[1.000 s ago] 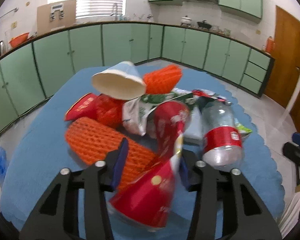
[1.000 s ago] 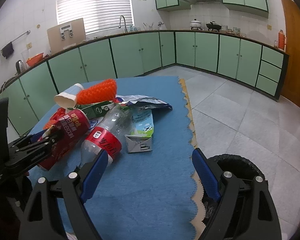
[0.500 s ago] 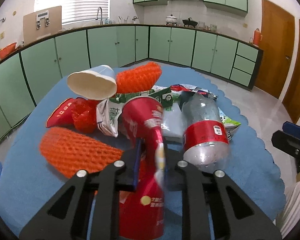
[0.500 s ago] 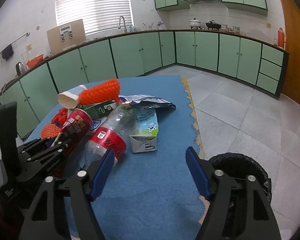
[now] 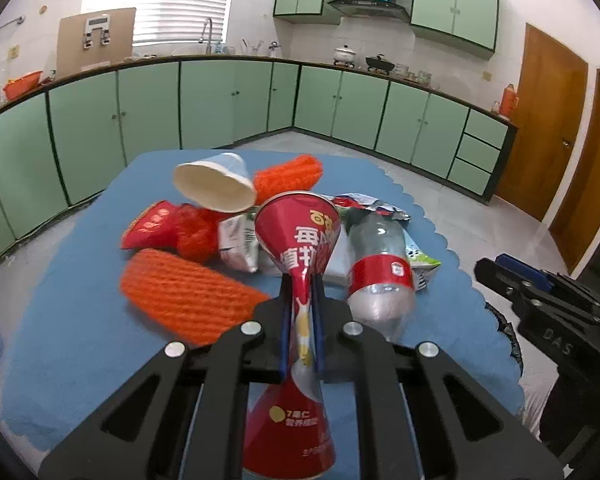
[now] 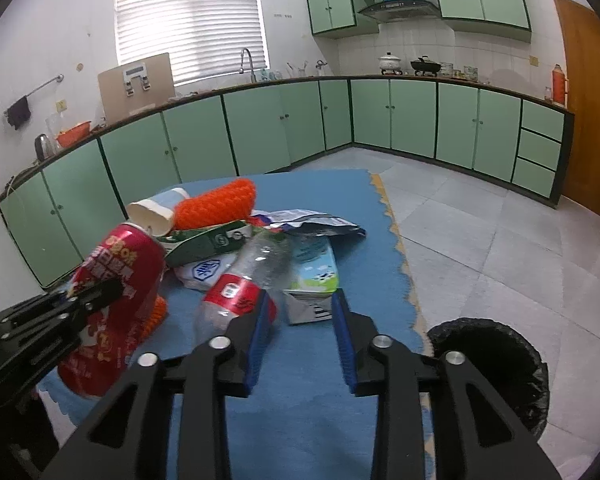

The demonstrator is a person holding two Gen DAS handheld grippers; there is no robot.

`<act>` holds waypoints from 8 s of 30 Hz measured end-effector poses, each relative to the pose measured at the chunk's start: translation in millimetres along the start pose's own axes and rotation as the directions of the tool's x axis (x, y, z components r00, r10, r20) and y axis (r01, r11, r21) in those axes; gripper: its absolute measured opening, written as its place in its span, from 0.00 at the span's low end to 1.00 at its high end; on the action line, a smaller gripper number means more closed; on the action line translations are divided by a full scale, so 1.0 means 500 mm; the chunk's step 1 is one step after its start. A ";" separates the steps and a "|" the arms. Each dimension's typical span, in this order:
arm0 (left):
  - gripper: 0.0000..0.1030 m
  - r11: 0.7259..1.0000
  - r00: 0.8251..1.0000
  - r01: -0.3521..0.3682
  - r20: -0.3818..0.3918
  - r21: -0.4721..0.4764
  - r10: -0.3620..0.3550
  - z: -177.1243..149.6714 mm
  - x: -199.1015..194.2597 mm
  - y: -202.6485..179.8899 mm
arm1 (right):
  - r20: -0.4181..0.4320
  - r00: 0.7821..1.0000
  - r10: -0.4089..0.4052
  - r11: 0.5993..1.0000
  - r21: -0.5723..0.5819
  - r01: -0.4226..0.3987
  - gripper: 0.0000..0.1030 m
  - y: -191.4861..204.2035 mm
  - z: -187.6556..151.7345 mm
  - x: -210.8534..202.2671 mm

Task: Collect trash
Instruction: 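Lift the red cone cup and plastic bottle and carry both over the black bin, then open both grippers to drop the cone cup and bottle into the bin, then grasp the orange foam net with the left gripper while the right gripper grasps the milk carton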

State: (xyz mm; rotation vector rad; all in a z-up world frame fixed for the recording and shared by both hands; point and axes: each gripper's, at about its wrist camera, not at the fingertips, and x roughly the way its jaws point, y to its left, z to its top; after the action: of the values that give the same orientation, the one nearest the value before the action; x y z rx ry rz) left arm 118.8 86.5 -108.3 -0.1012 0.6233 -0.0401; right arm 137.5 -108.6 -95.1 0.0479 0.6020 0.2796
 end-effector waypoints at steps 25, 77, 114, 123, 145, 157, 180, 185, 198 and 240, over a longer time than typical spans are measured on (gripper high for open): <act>0.06 0.994 0.996 -0.084 -0.001 -0.076 0.084 -0.025 0.009 0.121 | -0.141 0.988 -0.057 0.998 0.022 0.060 0.70 0.098 -0.021 0.185; 0.04 0.999 0.999 0.034 0.000 -0.002 -0.034 0.006 -0.003 -0.001 | -0.164 0.985 0.063 0.997 0.047 -0.056 0.59 -0.010 -0.003 0.049; 0.06 0.820 0.847 0.532 -0.164 0.211 -0.506 0.027 0.260 -0.559 | -0.159 0.925 -0.345 0.876 0.299 0.379 0.59 -0.549 -0.073 -0.076; 0.55 0.813 0.837 0.546 -0.162 0.199 -0.523 0.029 0.255 -0.559 | -0.179 0.909 -0.376 0.867 0.279 0.413 0.70 -0.543 -0.071 -0.068; 0.78 0.986 0.989 0.099 0.099 0.137 -0.113 0.075 0.076 -0.213 | 0.050 0.970 -0.237 0.955 0.197 0.223 0.94 -0.295 0.026 -0.078; 0.78 0.982 0.981 -0.191 0.035 0.002 0.191 0.013 0.065 0.008 | 0.055 0.994 -0.095 0.994 0.051 0.093 0.94 -0.085 0.017 0.023; 0.60 0.973 0.980 -0.185 -0.105 -0.137 0.171 -0.009 0.147 0.102 | 0.022 0.994 -0.105 0.994 -0.005 0.105 0.94 -0.019 0.004 0.072; 0.36 0.970 0.978 -0.186 -0.125 -0.156 0.167 -0.018 0.150 0.115 | 0.022 0.994 -0.104 0.995 -0.005 0.104 0.94 -0.020 0.006 0.072; 0.08 0.972 0.990 -0.140 -0.051 -0.188 0.133 -0.003 0.089 0.124 | 0.040 0.994 -0.098 0.995 0.005 0.098 0.94 -0.026 0.007 0.062; 0.07 0.999 0.997 -0.037 0.071 -0.013 0.037 0.046 0.155 -0.023 | -0.200 0.979 -0.047 0.999 0.010 0.050 0.87 -0.088 0.041 0.261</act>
State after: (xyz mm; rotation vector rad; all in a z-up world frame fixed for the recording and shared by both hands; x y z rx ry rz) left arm 195.3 71.8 -133.6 -0.1024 0.5538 0.0031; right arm 262.8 -114.4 -156.0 0.0198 0.8037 0.2334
